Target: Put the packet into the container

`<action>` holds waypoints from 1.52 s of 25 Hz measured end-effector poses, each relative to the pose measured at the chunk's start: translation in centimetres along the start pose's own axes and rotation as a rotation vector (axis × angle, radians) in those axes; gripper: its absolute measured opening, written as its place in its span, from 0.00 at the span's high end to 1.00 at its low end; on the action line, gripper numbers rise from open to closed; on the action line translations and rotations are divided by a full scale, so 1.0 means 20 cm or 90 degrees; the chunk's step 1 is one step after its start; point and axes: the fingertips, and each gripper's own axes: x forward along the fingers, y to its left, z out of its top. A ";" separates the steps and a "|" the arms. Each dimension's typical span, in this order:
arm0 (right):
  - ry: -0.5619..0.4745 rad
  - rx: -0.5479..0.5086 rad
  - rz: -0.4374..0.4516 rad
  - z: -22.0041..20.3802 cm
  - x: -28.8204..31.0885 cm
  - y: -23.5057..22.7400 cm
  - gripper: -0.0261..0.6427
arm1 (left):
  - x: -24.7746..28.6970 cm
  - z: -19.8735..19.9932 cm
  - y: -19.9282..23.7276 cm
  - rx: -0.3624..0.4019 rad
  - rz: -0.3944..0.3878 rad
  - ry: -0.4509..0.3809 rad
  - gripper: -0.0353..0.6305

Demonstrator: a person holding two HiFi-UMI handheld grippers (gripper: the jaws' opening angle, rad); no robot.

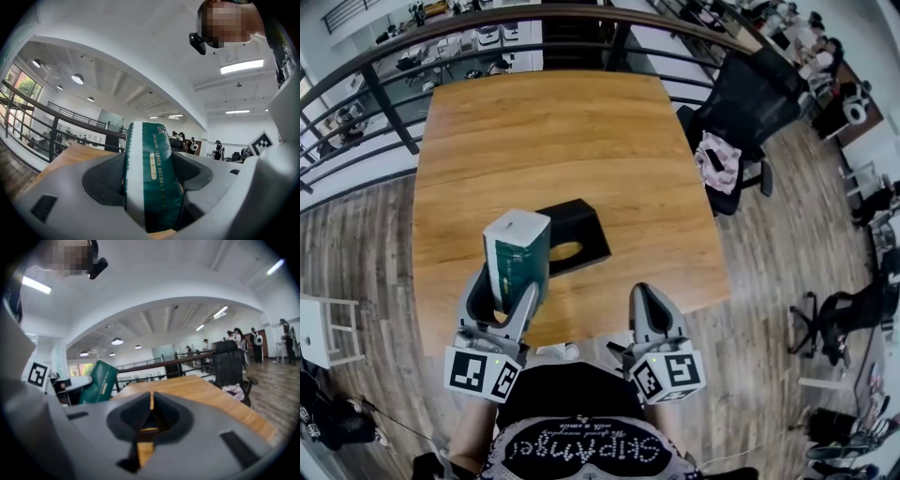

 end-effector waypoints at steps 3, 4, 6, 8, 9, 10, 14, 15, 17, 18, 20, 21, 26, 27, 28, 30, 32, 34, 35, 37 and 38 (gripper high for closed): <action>0.001 0.005 -0.004 0.01 0.04 0.00 0.90 | 0.03 0.00 0.03 0.000 -0.003 0.006 0.44; 0.000 0.006 -0.005 0.01 0.04 0.01 0.90 | 0.03 0.00 0.04 0.000 -0.004 0.007 0.44; 0.002 0.007 -0.004 0.00 0.06 0.02 0.90 | 0.03 -0.01 0.06 -0.001 -0.002 0.009 0.44; 0.007 0.006 -0.001 -0.01 0.07 0.03 0.90 | 0.04 -0.02 0.07 -0.004 0.002 0.010 0.44; 0.010 0.005 0.000 -0.02 0.07 0.02 0.90 | 0.04 -0.03 0.07 -0.006 0.004 0.011 0.44; 0.011 0.005 0.000 -0.02 0.08 0.02 0.90 | 0.04 -0.03 0.07 -0.007 0.006 0.011 0.44; 0.010 0.001 0.003 -0.01 0.09 -0.01 0.90 | 0.05 -0.03 0.08 -0.008 0.014 0.009 0.44; 0.010 0.000 0.006 0.00 0.10 -0.01 0.90 | 0.05 -0.03 0.08 -0.008 0.017 0.008 0.44; 0.011 -0.002 0.013 0.01 0.11 -0.02 0.90 | 0.06 -0.03 0.08 -0.007 0.025 0.006 0.44; 0.012 -0.003 0.017 0.01 0.12 -0.03 0.90 | 0.06 -0.03 0.08 -0.007 0.029 0.005 0.44; 0.015 -0.006 0.026 0.02 0.14 -0.04 0.90 | 0.07 -0.03 0.07 -0.008 0.040 0.001 0.44; 0.016 -0.008 0.030 0.02 0.14 -0.05 0.90 | 0.08 -0.02 0.07 -0.009 0.044 -0.002 0.44; 0.017 -0.017 0.048 0.07 0.19 -0.07 0.90 | 0.10 0.01 0.06 -0.006 0.059 -0.011 0.44; 0.017 -0.018 0.051 0.08 0.20 -0.08 0.90 | 0.11 0.01 0.06 -0.006 0.062 -0.012 0.44; 0.016 -0.019 0.053 0.08 0.21 -0.08 0.90 | 0.11 0.02 0.06 -0.005 0.064 -0.013 0.44; 0.017 -0.020 0.058 0.09 0.22 -0.08 0.90 | 0.11 0.02 0.06 -0.004 0.068 -0.013 0.44; 0.017 -0.020 0.061 0.09 0.22 -0.07 0.90 | 0.10 0.03 0.07 -0.003 0.070 -0.014 0.44; 0.017 -0.020 0.061 0.08 0.22 -0.05 0.90 | 0.09 0.03 0.09 -0.002 0.071 -0.014 0.44; 0.018 -0.019 0.061 0.08 0.23 -0.05 0.90 | 0.09 0.03 0.10 -0.002 0.071 -0.014 0.44; 0.019 -0.018 0.059 0.09 0.24 -0.05 0.90 | 0.10 0.04 0.10 -0.001 0.071 -0.013 0.44; 0.019 -0.017 0.059 0.09 0.24 -0.06 0.90 | 0.10 0.04 0.10 -0.001 0.071 -0.012 0.44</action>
